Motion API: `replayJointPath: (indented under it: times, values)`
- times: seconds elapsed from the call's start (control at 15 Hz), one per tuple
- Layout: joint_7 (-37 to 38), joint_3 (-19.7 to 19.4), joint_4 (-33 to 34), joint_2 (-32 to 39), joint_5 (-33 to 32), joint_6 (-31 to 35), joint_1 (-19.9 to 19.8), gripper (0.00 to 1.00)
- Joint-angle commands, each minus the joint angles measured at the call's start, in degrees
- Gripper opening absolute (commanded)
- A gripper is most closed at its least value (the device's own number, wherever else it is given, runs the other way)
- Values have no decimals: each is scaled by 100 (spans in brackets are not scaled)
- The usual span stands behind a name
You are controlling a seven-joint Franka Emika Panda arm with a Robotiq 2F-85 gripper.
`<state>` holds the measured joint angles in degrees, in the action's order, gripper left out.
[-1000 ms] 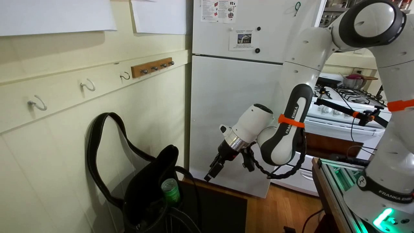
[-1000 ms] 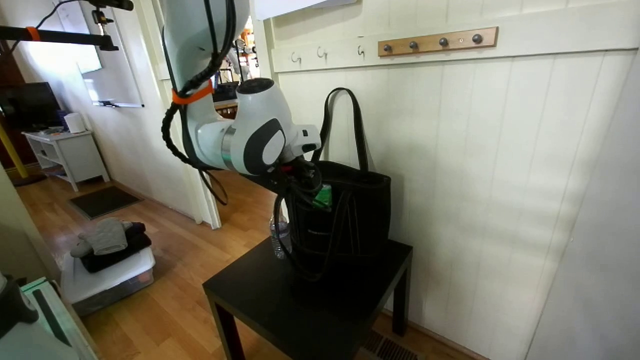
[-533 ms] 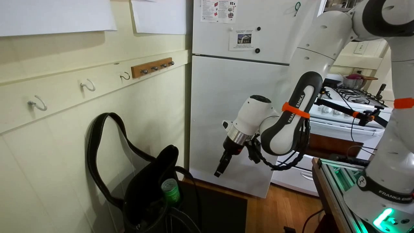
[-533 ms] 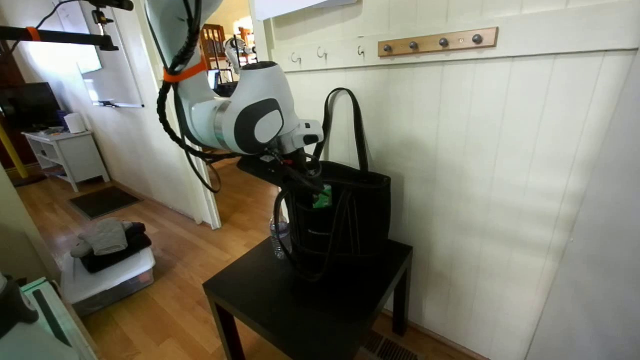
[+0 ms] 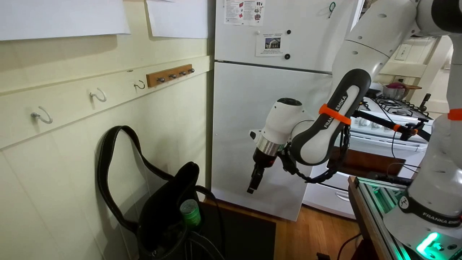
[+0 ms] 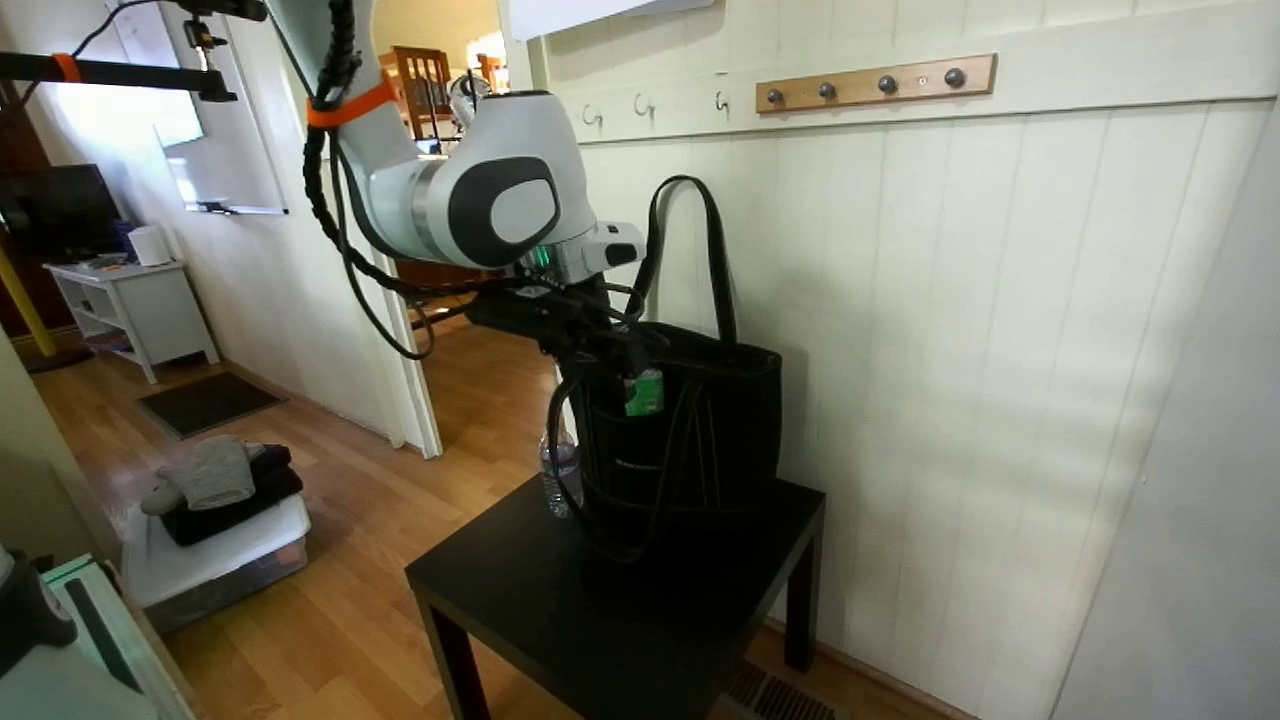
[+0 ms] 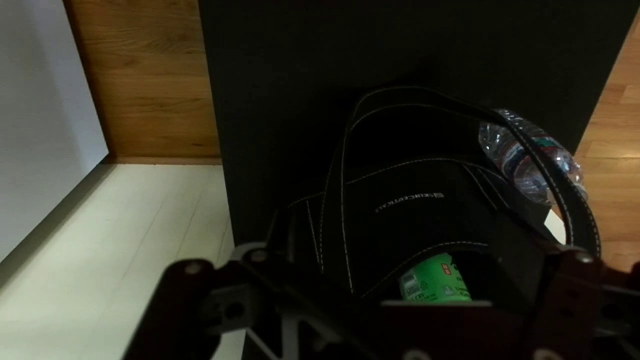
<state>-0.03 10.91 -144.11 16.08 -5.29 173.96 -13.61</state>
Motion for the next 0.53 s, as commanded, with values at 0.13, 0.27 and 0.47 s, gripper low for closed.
replayJointPath:
  times: [0.13, 0.27, 0.47]
  values:
    - [-266, -451, -18, -128, 257, -125, 482, 100]
    - [-277, -480, -34, -152, 249, -126, 510, 100]
    - [-283, -485, -41, -153, 246, -126, 515, 100]
